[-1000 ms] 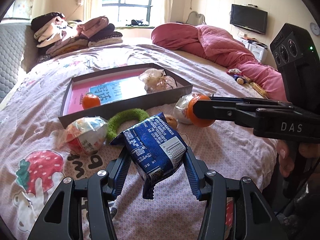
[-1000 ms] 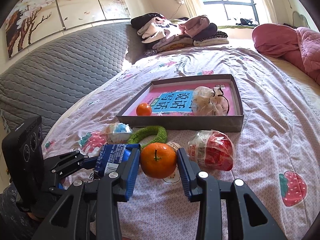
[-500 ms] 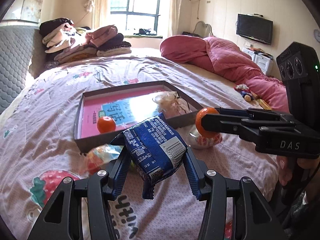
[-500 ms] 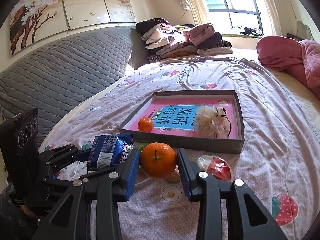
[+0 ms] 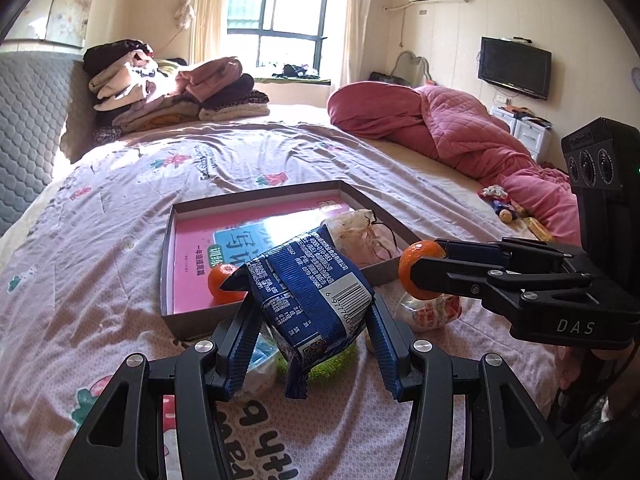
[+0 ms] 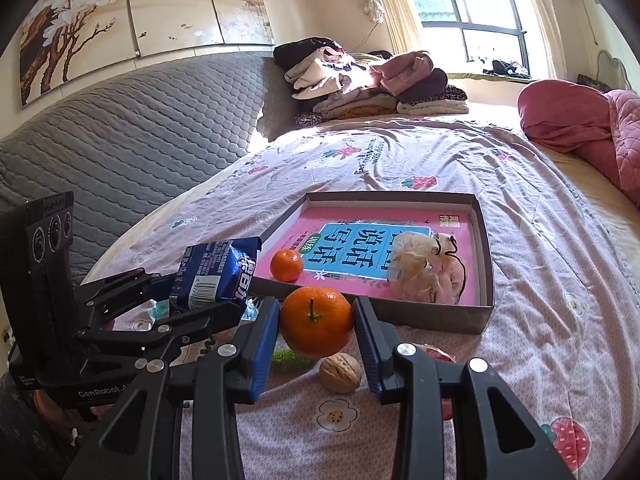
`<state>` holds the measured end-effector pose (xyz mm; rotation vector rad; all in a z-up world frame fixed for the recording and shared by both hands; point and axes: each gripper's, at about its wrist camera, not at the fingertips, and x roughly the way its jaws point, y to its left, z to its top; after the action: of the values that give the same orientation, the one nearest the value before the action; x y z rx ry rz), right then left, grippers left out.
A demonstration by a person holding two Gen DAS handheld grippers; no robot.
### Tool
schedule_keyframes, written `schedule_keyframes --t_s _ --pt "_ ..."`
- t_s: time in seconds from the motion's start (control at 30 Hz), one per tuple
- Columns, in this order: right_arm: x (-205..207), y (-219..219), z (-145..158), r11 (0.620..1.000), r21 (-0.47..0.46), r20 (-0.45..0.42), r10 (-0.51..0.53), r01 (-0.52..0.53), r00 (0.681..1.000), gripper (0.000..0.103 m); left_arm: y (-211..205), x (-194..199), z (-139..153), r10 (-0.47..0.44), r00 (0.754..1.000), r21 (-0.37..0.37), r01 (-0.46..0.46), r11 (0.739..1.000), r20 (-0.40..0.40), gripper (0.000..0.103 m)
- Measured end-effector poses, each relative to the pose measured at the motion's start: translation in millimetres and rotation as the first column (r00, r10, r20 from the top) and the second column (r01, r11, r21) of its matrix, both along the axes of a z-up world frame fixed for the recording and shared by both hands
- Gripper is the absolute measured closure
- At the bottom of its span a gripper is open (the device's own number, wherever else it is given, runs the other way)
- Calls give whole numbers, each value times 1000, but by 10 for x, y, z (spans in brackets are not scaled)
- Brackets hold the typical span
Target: Organize objects
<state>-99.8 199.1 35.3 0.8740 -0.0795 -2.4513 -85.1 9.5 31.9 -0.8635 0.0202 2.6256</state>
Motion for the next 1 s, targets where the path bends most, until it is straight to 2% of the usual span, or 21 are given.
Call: schedule_keyframes --t_s 1.0 --pt "-530 58 36 998 51 -26 -42 43 999 64 33 -624 32 25 1000 -30 -25 999 1 49"
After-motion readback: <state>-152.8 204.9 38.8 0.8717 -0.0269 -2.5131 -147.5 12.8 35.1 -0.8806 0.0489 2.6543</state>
